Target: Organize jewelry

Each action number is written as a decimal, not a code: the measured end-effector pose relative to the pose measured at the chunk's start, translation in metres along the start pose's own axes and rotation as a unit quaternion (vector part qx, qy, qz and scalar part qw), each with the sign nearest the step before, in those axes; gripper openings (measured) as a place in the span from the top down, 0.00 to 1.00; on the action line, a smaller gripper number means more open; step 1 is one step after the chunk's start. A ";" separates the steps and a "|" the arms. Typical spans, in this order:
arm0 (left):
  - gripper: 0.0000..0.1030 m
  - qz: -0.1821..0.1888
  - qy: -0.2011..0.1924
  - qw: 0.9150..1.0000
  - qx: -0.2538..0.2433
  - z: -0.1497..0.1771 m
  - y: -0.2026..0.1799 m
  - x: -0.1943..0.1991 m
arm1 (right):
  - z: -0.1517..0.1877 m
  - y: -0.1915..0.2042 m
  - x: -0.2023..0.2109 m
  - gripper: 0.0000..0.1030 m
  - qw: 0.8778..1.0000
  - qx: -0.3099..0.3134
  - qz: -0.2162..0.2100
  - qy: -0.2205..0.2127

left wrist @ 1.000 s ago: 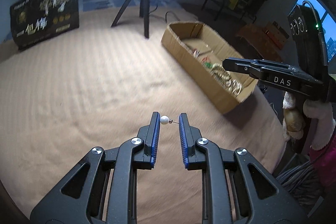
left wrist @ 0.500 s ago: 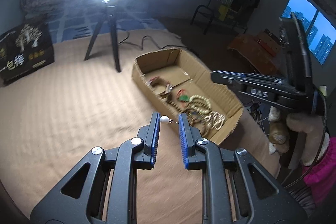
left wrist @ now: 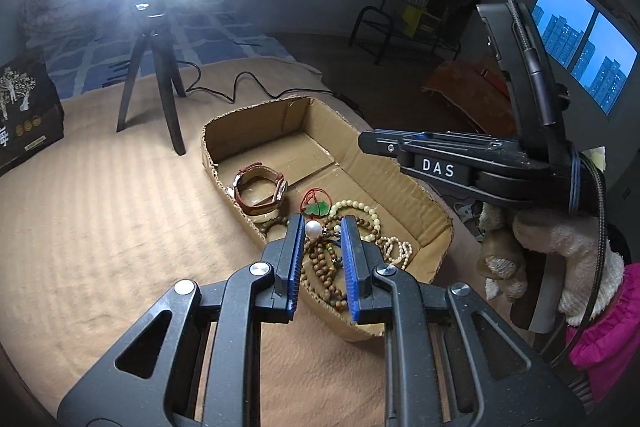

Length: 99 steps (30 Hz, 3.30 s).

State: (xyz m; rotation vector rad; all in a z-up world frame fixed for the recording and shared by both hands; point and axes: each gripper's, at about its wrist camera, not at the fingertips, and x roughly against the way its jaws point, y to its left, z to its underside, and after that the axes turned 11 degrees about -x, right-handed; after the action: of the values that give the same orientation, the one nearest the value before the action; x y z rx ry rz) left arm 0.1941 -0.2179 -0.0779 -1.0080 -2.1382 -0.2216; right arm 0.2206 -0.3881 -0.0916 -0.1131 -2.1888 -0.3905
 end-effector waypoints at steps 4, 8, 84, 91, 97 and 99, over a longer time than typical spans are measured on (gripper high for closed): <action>0.83 0.000 0.002 1.000 0.000 -0.001 0.000 -0.005 | -0.002 -0.002 -0.009 0.93 1.000 -0.002 0.001 0.006; 0.83 0.000 0.001 1.000 -0.002 -0.003 0.000 -0.007 | -0.004 -0.004 -0.014 0.93 1.000 -0.007 0.001 0.007; 0.31 -0.108 -0.055 0.992 -0.036 0.033 -0.049 0.143 | 0.061 0.034 0.147 0.36 0.993 0.030 0.021 -0.109; 0.22 -0.135 -0.058 0.987 -0.061 0.045 -0.063 0.162 | 0.084 0.044 0.167 0.25 0.989 0.045 0.035 -0.135; 0.09 -0.150 -0.067 0.983 -0.082 0.053 -0.075 0.174 | 0.095 0.044 0.174 0.22 0.987 0.038 0.040 -0.150; 0.09 -0.160 -0.065 0.980 -0.096 0.054 -0.078 0.174 | 0.098 0.044 0.173 0.22 0.987 0.036 0.045 -0.153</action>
State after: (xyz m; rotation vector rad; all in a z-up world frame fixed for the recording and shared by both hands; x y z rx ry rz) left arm 0.0361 -0.1441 0.0164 -0.7945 -2.4315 -0.5388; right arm 0.0506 -0.3259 0.0017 -0.2439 -2.4870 -0.2547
